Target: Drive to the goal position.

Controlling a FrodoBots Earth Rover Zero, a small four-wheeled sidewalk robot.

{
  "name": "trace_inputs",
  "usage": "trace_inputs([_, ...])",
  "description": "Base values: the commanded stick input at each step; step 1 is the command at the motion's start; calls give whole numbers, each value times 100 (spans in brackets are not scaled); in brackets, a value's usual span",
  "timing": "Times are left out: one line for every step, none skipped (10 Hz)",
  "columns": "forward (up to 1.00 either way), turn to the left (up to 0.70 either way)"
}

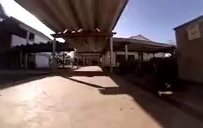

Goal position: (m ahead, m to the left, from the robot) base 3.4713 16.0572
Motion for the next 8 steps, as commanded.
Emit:
trace_inputs([50,0])
trace_inputs([50,0])
trace_inputs([50,0])
trace_inputs([50,0])
trace_inputs([50,0])
trace_inputs([50,0])
trace_inputs([50,0])
trace_inputs([50,0])
